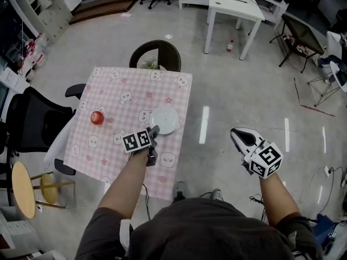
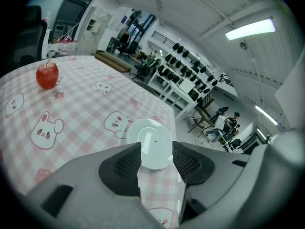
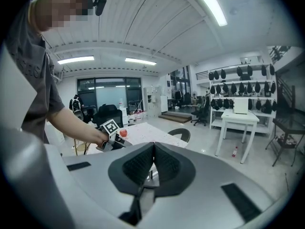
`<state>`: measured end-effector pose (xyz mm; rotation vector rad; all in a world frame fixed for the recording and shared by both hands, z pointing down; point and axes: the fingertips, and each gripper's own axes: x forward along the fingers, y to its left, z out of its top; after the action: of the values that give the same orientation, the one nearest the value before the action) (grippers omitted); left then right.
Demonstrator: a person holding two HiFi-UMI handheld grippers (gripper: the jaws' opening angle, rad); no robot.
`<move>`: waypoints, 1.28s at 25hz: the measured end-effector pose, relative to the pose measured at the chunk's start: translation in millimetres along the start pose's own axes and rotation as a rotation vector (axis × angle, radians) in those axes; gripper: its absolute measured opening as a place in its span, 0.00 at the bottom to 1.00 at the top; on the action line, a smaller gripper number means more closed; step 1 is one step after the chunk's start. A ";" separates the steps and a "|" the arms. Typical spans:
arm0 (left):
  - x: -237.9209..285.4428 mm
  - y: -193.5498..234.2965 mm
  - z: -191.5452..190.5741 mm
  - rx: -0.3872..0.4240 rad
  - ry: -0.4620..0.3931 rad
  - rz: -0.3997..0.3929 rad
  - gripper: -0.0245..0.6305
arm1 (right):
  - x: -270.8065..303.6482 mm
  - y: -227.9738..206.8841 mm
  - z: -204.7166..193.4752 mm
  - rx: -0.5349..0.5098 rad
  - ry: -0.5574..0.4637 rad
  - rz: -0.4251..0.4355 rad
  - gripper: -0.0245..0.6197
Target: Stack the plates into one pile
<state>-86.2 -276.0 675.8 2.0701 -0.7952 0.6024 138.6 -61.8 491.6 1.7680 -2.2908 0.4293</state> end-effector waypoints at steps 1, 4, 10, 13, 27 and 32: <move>-5.6 -8.6 1.9 0.014 -0.016 -0.019 0.34 | -3.1 -0.6 2.4 -0.003 -0.005 -0.002 0.03; -24.9 -40.6 8.7 0.061 -0.062 -0.078 0.32 | -15.9 -3.2 11.3 -0.014 -0.022 -0.010 0.03; -63.2 -123.2 23.9 0.151 -0.150 -0.203 0.24 | -55.1 -14.2 32.7 -0.042 -0.063 -0.042 0.03; -85.0 -175.0 26.3 0.249 -0.196 -0.266 0.21 | -81.2 -22.7 44.2 -0.051 -0.087 -0.064 0.03; -172.7 -385.7 -16.4 0.745 -0.417 -0.568 0.05 | -209.6 -51.8 49.2 -0.023 -0.166 -0.220 0.03; -176.6 -405.4 -32.2 0.758 -0.402 -0.582 0.05 | -228.9 -55.2 37.9 -0.001 -0.171 -0.243 0.03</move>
<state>78.0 -3.8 366.8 3.0079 -0.1134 0.1516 250.6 118.6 383.0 2.1232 -2.1403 0.2418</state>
